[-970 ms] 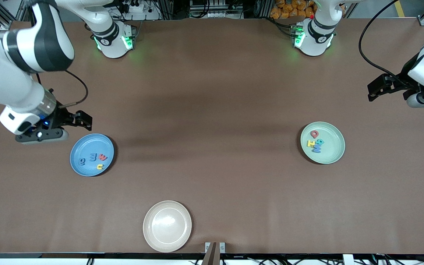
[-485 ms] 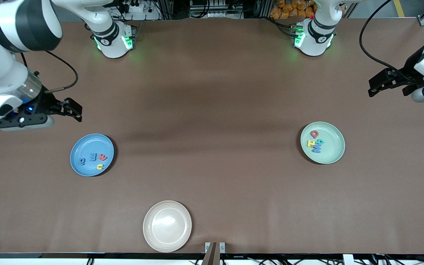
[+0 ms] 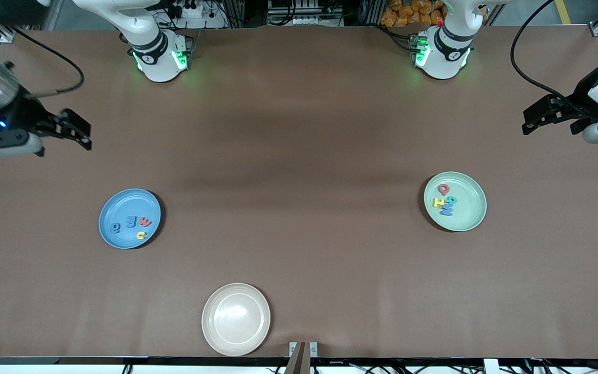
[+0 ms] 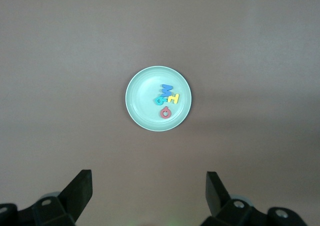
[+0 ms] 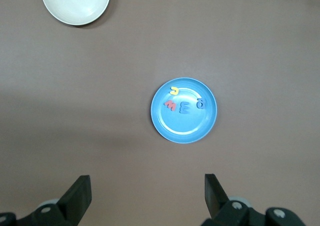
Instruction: Sort upper and lower case letters into plates
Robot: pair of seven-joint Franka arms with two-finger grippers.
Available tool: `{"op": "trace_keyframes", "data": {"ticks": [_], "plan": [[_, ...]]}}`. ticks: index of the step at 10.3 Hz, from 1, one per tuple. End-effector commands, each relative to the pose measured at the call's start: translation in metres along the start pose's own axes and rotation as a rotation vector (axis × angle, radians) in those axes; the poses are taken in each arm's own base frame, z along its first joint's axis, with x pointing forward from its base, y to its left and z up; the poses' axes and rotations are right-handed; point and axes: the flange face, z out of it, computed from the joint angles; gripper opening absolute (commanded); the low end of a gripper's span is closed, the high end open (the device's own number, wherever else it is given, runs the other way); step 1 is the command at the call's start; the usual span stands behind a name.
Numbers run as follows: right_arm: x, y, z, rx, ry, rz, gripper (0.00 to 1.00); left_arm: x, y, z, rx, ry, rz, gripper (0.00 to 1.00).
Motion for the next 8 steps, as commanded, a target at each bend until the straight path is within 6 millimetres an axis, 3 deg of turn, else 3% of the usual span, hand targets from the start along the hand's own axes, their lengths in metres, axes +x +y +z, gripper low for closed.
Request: {"op": "trace_keyframes", "data": {"ticks": [1, 8], "plan": [[-0.0038, 0.0075, -0.0221, -0.001, -0.004, -0.015, 1.00, -0.0070, -0.0025, -0.0055, -0.007, -0.003, 0.027, 1.00], [-0.0070, 0.0149, -0.0245, 0.000, -0.014, -0.022, 1.00, -0.0066, -0.0029, -0.0112, 0.003, 0.007, 0.029, 1.00]]}}
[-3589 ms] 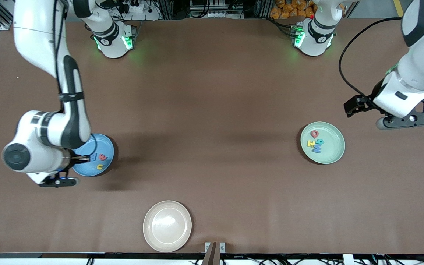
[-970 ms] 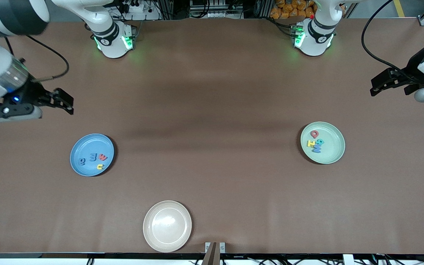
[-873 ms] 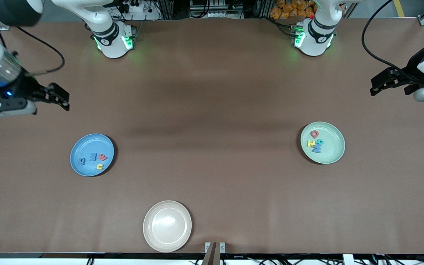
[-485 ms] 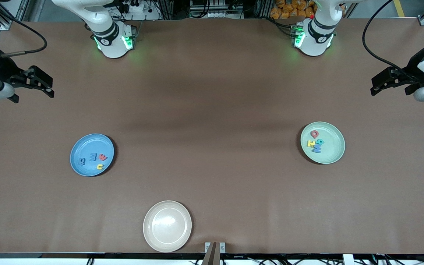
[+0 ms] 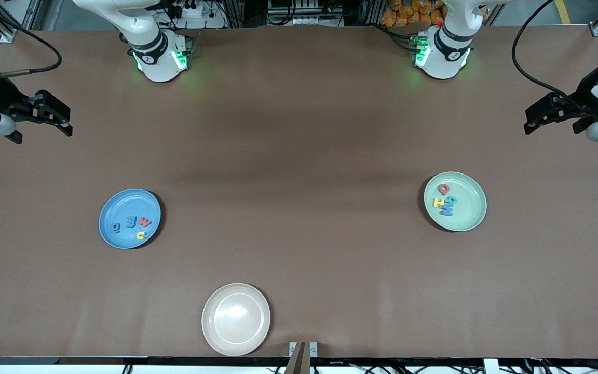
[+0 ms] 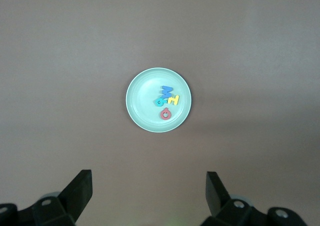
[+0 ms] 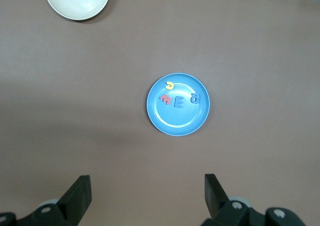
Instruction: Sort upper and lower case letters into plates
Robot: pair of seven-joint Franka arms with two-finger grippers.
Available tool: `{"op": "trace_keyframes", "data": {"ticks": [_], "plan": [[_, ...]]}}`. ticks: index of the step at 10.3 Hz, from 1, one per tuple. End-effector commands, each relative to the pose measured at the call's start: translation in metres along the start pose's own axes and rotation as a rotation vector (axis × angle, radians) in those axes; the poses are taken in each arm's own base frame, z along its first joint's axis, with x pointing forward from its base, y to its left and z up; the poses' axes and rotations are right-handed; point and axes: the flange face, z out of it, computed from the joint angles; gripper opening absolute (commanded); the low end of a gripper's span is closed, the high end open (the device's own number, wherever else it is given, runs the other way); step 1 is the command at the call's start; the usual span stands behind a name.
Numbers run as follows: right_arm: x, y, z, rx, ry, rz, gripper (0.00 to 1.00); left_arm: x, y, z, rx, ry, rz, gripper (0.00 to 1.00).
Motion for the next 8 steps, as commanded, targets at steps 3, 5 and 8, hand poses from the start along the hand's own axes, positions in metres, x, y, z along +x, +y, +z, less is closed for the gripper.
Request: {"op": "trace_keyframes", "data": {"ticks": [3, 5, 8], "plan": [[-0.0021, 0.0047, -0.0050, 0.002, -0.008, -0.003, 1.00, -0.0069, -0.0027, -0.0098, 0.003, -0.003, 0.029, 1.00], [-0.0022, 0.0040, -0.0049, 0.000, -0.010, -0.005, 1.00, -0.0078, -0.0028, -0.0083, 0.004, -0.014, 0.029, 1.00], [-0.0031, 0.0029, -0.0041, 0.003, -0.019, -0.003, 1.00, -0.0087, -0.0031, -0.0076, 0.006, -0.021, 0.029, 1.00]]}}
